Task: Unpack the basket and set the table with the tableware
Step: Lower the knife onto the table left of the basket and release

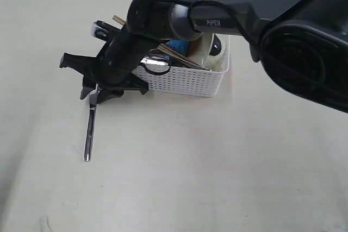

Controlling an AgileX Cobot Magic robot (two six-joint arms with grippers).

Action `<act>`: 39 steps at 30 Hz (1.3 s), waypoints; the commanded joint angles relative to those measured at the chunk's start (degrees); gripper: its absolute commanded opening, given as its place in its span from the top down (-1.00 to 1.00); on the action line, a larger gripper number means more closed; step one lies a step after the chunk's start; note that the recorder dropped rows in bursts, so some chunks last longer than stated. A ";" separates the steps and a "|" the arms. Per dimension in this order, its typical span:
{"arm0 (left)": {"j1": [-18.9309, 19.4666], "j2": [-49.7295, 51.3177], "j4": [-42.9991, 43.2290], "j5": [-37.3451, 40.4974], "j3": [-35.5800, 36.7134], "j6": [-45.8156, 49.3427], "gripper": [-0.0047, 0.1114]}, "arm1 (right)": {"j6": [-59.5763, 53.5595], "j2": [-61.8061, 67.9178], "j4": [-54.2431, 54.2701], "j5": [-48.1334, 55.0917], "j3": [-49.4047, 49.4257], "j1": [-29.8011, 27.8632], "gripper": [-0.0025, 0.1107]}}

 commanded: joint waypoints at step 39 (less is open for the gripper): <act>0.06 -0.21 -0.25 -0.54 0.16 0.03 0.92 | 6.06 0.62 -8.99 15.21 0.34 9.09 0.33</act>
